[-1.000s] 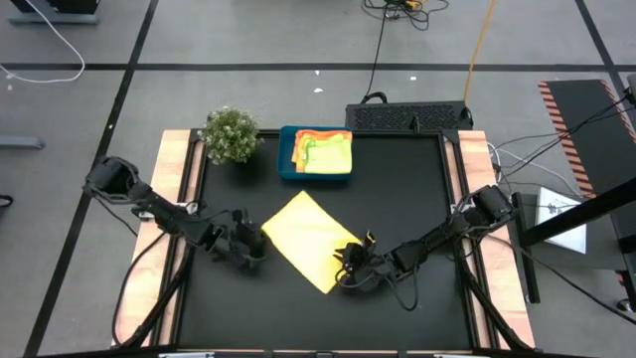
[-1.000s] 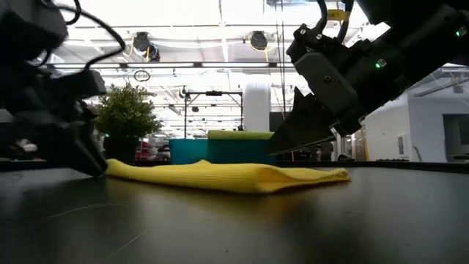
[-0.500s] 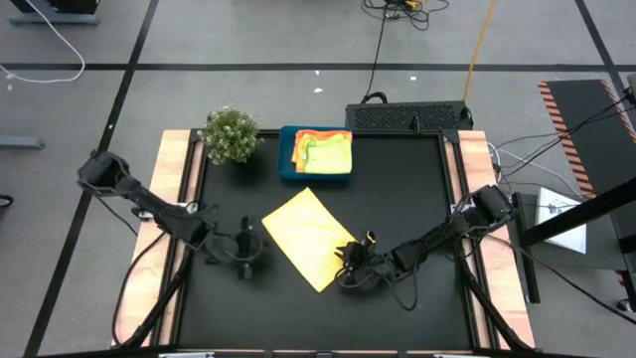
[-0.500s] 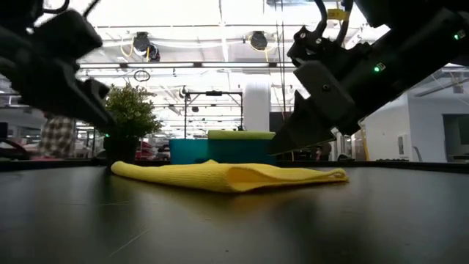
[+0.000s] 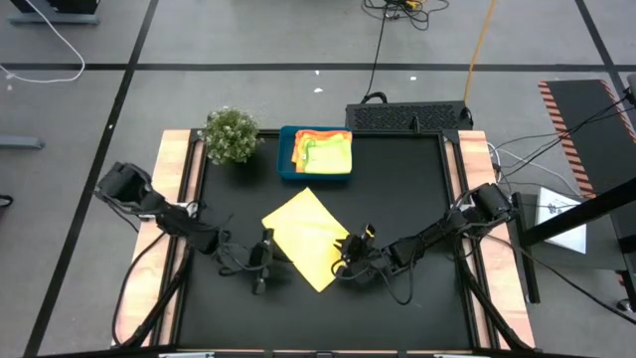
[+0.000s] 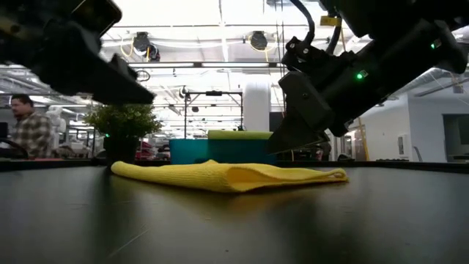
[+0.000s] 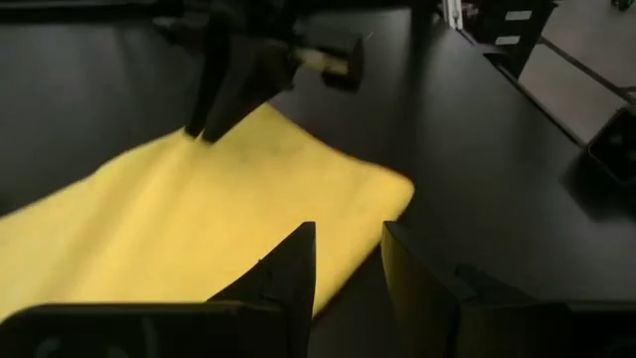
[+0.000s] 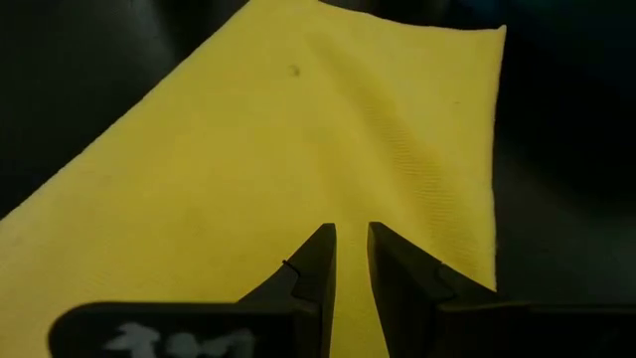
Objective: Fold microfiber towels
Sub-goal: Fold the yellow microfiber towel
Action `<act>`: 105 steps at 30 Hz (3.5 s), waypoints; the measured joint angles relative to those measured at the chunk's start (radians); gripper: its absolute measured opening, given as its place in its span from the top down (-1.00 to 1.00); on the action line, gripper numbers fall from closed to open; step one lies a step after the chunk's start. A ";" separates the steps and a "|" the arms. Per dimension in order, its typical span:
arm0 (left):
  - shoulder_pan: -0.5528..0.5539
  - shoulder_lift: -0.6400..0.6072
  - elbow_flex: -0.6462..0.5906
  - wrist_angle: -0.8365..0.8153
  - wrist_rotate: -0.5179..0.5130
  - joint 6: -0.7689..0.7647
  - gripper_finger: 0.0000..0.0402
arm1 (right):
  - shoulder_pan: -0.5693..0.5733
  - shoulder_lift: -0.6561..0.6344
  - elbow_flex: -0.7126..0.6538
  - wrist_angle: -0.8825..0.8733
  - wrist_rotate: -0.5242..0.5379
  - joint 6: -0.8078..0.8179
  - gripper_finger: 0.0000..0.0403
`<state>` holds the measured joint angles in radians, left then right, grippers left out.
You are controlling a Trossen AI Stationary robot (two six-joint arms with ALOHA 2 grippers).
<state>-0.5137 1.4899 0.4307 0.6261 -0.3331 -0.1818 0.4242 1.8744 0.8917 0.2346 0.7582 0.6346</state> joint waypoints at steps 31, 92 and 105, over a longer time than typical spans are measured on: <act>0.077 0.437 0.351 -0.091 0.085 0.018 0.40 | 0.009 -0.016 0.000 -0.003 0.002 -0.026 0.74; -0.346 0.289 0.365 -0.774 -0.297 0.358 -0.17 | 0.055 -0.016 0.000 0.323 -0.336 -0.311 0.30; -0.338 0.320 0.363 -0.764 -0.280 0.388 0.41 | 0.058 -0.013 0.000 0.323 -0.354 -0.330 0.30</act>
<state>-0.8521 1.8095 0.7933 -0.1374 -0.6136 0.2063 0.4820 1.8615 0.8917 0.5579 0.4046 0.3050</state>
